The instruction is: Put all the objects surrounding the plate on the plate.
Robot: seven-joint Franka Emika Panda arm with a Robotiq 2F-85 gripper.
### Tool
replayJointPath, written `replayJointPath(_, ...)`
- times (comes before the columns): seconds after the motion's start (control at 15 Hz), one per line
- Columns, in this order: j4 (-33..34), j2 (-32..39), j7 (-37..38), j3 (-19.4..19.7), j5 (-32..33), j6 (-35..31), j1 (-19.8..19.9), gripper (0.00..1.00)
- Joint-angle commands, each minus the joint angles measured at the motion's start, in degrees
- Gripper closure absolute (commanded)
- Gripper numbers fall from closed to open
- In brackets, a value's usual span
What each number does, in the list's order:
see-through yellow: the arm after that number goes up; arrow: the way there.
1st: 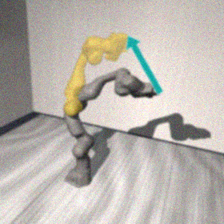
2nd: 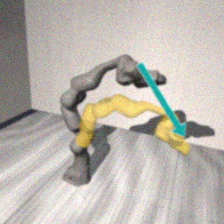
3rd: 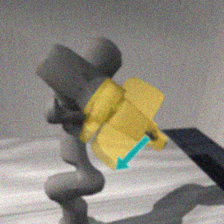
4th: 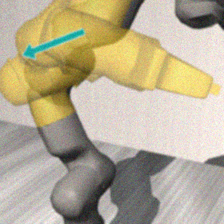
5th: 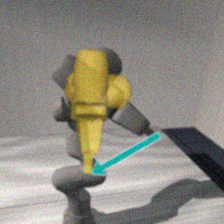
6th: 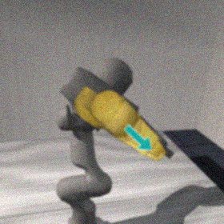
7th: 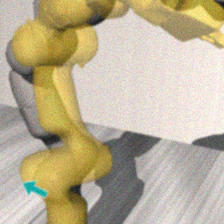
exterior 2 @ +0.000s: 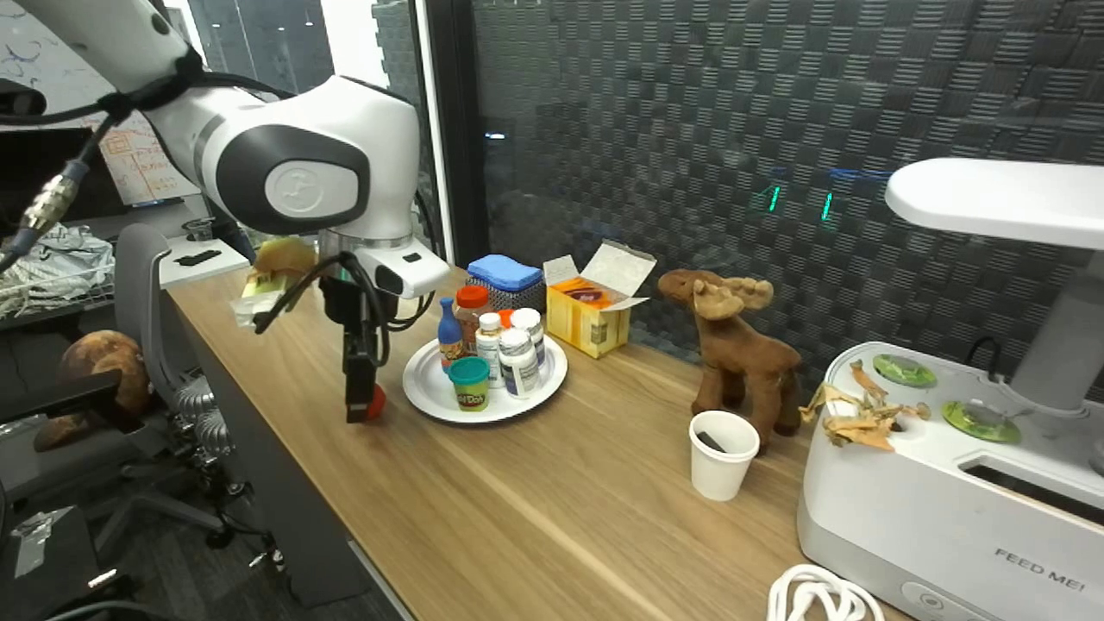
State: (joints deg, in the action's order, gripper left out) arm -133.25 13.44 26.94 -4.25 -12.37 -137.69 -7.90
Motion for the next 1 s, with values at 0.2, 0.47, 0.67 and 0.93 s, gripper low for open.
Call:
replayJointPath(0.2, 1.06, 1.16, -2.63, -0.59, -2.42, 0.30, 0.45, 0.26)
replayJointPath(0.47, -0.70, -1.42, -1.58, -0.40, -1.52, -0.96, -0.12, 0.58)
replayJointPath(0.67, -2.11, -4.05, -0.64, -0.25, -0.87, -2.17, -0.43, 0.75)
replayJointPath(0.93, -2.76, -6.01, 0.30, -0.04, 0.51, -5.02, -0.55, 0.75)
